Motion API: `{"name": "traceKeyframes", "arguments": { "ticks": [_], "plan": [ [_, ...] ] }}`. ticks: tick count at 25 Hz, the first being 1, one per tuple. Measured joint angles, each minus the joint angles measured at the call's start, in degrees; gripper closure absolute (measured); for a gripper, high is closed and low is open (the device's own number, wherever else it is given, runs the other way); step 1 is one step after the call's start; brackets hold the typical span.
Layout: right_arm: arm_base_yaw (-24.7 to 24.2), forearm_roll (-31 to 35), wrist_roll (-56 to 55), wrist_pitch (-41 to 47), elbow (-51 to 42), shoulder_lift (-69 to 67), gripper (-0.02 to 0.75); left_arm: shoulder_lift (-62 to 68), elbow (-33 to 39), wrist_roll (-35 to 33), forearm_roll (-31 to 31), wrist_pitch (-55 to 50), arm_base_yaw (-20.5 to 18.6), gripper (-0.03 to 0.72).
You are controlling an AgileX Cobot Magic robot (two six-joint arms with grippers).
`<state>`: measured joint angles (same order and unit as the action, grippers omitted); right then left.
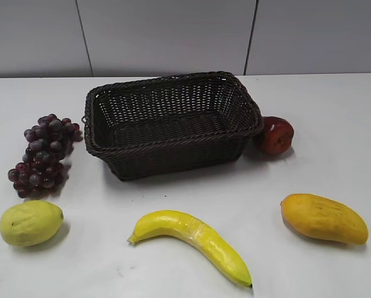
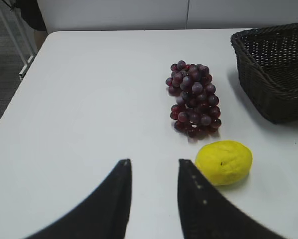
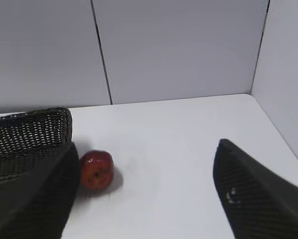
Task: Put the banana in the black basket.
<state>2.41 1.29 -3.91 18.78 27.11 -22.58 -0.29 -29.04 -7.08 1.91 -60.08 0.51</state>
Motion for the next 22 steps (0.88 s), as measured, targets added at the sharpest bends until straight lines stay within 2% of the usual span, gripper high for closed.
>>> {"name": "traceKeyframes", "arguments": {
  "ticks": [5,9,18,22],
  "plan": [
    [1.46,1.71,1.09,0.68,3.44,-12.51,0.072,0.00,0.00,0.00,0.00,0.00,0.00,0.453],
    [6.66,1.83,3.91,4.59,7.78,-23.38,0.075,0.00,0.00,0.00,0.00,0.00,0.00,0.453],
    [26.12,2.23,4.96,13.24,18.52,-46.90,0.101,0.00,0.00,0.00,0.00,0.00,0.00,0.453],
    [33.03,2.29,5.87,17.45,24.28,-56.12,0.106,0.00,0.00,0.00,0.00,0.00,0.00,0.453]
  ]
}}
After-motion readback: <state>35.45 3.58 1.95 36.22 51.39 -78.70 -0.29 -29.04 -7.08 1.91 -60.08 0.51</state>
